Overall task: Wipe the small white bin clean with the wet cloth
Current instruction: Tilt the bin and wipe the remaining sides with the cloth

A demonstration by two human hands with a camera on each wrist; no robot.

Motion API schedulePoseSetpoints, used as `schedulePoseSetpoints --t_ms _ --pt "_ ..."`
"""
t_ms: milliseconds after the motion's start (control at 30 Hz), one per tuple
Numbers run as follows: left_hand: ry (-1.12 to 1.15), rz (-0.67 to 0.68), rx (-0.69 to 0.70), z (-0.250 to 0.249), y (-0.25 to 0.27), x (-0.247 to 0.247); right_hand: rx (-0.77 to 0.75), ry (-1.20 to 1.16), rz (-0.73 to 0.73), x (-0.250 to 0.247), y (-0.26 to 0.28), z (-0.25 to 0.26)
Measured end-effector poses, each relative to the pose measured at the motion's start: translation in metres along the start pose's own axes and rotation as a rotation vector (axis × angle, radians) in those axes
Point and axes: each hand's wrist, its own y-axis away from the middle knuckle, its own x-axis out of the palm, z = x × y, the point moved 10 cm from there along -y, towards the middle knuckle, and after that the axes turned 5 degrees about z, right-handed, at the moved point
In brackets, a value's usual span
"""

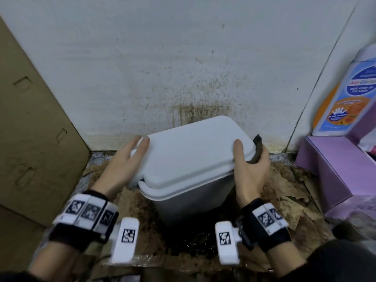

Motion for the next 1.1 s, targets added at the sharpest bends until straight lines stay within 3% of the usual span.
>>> schedulePoseSetpoints --t_ms 133,300,433,500,600,700,767,900,1000,1100 --pt "-0.085 0.066 0.037 -0.011 -0.025 0.0 0.028 -0.007 -0.135 -0.017 0.05 -0.006" --pt "-0.085 0.081 0.057 0.005 -0.041 0.005 0.005 0.014 -0.102 -0.01 0.084 -0.025" --pt "-0.143 0.086 0.047 0.021 -0.048 0.002 -0.022 -0.048 -0.124 -0.016 0.079 -0.031" --pt "-0.21 0.084 0.018 0.025 -0.05 0.0 0.073 -0.142 -0.13 -0.023 0.06 -0.041" --pt "-0.458 0.031 -0.027 0.027 -0.049 -0.007 0.257 -0.246 0.02 -0.021 0.026 -0.064" --pt "-0.761 -0.197 0.097 -0.008 -0.033 -0.017 0.292 -0.23 0.158 -0.01 0.013 -0.073" --pt "-0.76 -0.27 0.238 -0.042 -0.016 -0.005 0.241 -0.204 0.181 -0.006 0.017 -0.065" --pt "-0.655 -0.094 0.484 -0.091 0.013 0.063 0.151 -0.199 0.21 0.002 0.033 -0.033" --pt "-0.574 0.006 0.529 -0.111 0.029 0.105 0.098 -0.184 0.276 0.02 0.051 -0.016" --pt "-0.543 -0.02 0.493 -0.116 0.033 0.111 0.076 -0.211 0.363 0.042 0.061 -0.006"
